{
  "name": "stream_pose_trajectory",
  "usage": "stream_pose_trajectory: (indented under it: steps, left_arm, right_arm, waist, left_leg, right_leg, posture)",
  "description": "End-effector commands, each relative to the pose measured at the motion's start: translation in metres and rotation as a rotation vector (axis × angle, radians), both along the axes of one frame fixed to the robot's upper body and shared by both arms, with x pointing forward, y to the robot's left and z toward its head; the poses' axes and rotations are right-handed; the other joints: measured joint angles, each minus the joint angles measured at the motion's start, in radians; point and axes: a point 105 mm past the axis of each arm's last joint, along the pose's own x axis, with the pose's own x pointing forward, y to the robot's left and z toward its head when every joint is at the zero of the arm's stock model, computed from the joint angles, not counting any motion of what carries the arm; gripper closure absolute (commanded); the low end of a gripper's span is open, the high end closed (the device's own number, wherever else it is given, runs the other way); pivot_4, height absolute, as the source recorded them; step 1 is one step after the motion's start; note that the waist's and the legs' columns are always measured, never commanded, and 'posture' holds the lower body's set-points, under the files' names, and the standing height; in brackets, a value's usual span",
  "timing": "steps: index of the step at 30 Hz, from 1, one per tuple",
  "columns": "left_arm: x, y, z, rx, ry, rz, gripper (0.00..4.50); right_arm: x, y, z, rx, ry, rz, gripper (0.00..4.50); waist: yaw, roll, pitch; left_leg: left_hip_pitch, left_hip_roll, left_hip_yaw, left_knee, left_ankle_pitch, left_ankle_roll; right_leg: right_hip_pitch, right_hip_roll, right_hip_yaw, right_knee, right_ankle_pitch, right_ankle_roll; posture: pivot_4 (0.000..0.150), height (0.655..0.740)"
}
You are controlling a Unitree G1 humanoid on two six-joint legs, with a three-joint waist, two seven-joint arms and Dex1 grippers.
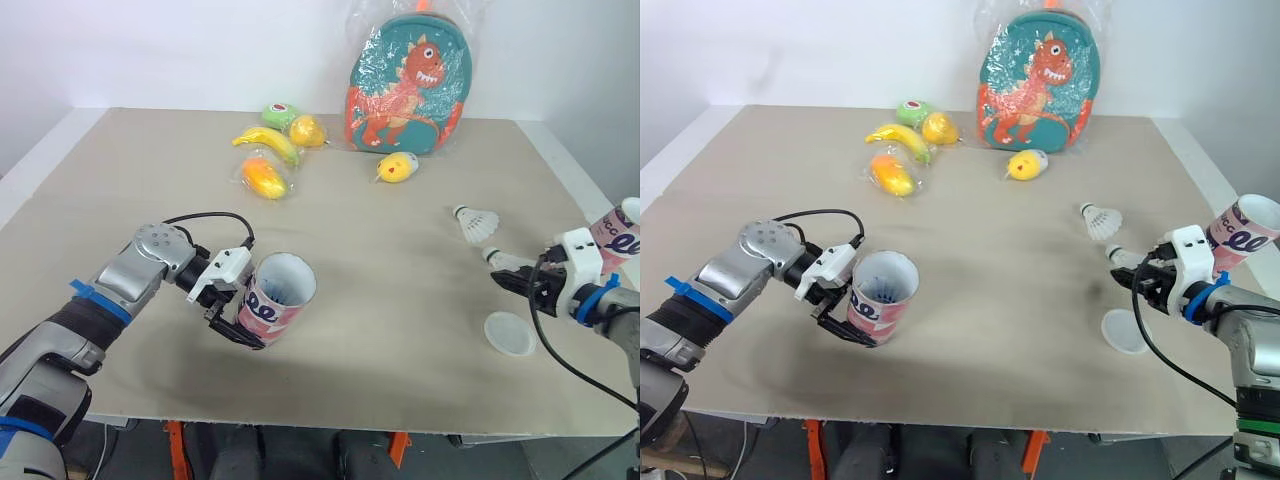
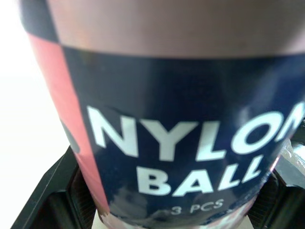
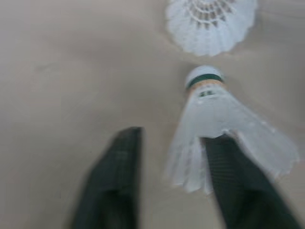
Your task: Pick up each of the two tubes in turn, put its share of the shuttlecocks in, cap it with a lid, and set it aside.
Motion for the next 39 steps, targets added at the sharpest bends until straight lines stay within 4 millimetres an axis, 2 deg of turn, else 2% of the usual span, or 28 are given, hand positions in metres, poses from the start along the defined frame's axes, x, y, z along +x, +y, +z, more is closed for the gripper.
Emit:
stream_pose_trajectory:
  steps: [1, 4, 10, 12, 15, 17, 25, 30, 35, 37, 39]
  left_arm:
    - [0.002, 0.003, 0.01, -0.015, -0.045, 0.008, 0.83]
    - [0.003, 0.004, 0.008, -0.011, -0.044, 0.012, 0.83]
    - [0.005, 0.005, 0.006, -0.008, -0.053, 0.016, 0.83]
    - [0.006, 0.005, 0.005, -0.007, -0.053, 0.018, 0.83]
    - [0.007, 0.005, 0.004, -0.007, -0.054, 0.02, 0.83]
    - [0.008, 0.006, 0.003, -0.002, -0.057, 0.022, 0.83]
    - [0.009, 0.007, 0.003, 0.011, -0.056, 0.026, 0.83]
    - [0.008, 0.008, 0.004, 0.013, -0.05, 0.028, 0.83]
    - [0.007, 0.008, 0.004, 0.012, -0.047, 0.027, 0.83]
    - [0.007, 0.007, 0.004, 0.011, -0.047, 0.025, 0.83]
    - [0.007, 0.007, 0.004, 0.011, -0.048, 0.024, 0.83]
  right_arm:
    - [0.001, -0.003, 0.009, -0.072, -0.033, 0.015, 4.41]
    - [-0.005, 0.012, 0.017, -0.088, -0.047, 0.111, 4.41]
    - [-0.018, 0.069, 0.055, 0.014, -0.176, 0.379, 4.41]
    - [-0.024, 0.109, 0.071, 0.056, -0.245, 0.543, 4.41]
    - [-0.044, 0.182, 0.1, -0.06, -0.364, 0.897, 4.41]
    - [-0.055, 0.21, 0.113, -0.159, -0.417, 1.062, 4.41]
    - [-0.061, 0.248, 0.126, -0.431, -0.462, 1.345, 4.41]
    - [-0.06, 0.261, 0.122, -0.555, -0.448, 1.443, 4.41]
    - [-0.057, 0.277, 0.128, -0.607, -0.46, 1.512, 4.41]
    - [-0.054, 0.283, 0.134, -0.589, -0.461, 1.512, 3.8]
    - [-0.055, 0.288, 0.14, -0.567, -0.469, 1.522, 3.0]
  waist:
    - [0.0, 0.0, 0.0]
    - [0.002, 0.0, 0.0]
    - [-0.002, 0.001, 0.0]
    - [-0.002, 0.001, 0.0]
    - [-0.003, 0.001, 0.0]
    - [-0.003, 0.002, 0.001]
    - [0.014, 0.001, 0.001]
    - [0.013, 0.001, 0.001]
    - [0.01, 0.001, 0.001]
    - [0.009, 0.001, 0.001]
    - [0.009, 0.001, 0.001]
  left_leg:
    - [0.0, 0.0, 0.0, 0.0, 0.0, 0.0]
    - [0.0, 0.0, 0.0, 0.0, 0.0, 0.0]
    - [0.0, 0.0, 0.0, 0.0, 0.0, 0.0]
    - [0.0, 0.0, 0.0, 0.0, 0.0, 0.0]
    - [0.0, 0.001, 0.0, 0.0, 0.0, 0.0]
    - [0.0, 0.002, 0.0, 0.0, 0.0, -0.001]
    - [-0.003, 0.001, 0.001, 0.0, 0.0, -0.002]
    - [-0.003, 0.003, 0.0, -0.001, 0.0, -0.002]
    - [-0.003, 0.003, 0.0, -0.001, 0.0, -0.002]
    - [-0.003, 0.003, 0.0, -0.001, 0.0, -0.002]
    - [-0.003, 0.003, 0.0, -0.001, 0.0, -0.002]
  right_leg:
    - [0.0, 0.0, 0.0, 0.0, 0.0, 0.0]
    - [0.0, 0.0, 0.0, 0.0, 0.0, 0.0]
    - [0.0, 0.0, 0.0, 0.0, 0.0, 0.0]
    - [0.0, 0.001, 0.0, 0.0, 0.001, 0.0]
    - [0.0, 0.001, 0.0, 0.0, 0.001, 0.0]
    - [-0.001, 0.001, 0.0, 0.0, 0.002, -0.001]
    - [-0.003, 0.0, 0.0, -0.001, 0.0, -0.002]
    - [-0.005, 0.002, -0.002, 0.0, 0.001, -0.005]
    - [-0.006, 0.002, -0.002, 0.001, 0.001, -0.006]
    - [-0.005, 0.002, -0.002, 0.001, 0.001, -0.006]
    - [-0.005, 0.002, -0.002, 0.001, 0.002, -0.007]
  posture:
    - [0.15, 0.74]
    - [0.15, 0.74]
    - [0.15, 0.74]
    - [0.15, 0.74]
    - [0.15, 0.74]
    - [0.15, 0.74]
    - [0.15, 0.74]
    - [0.15, 0.74]
    - [0.15, 0.74]
    - [0.15, 0.74]
    - [0.15, 0.74]
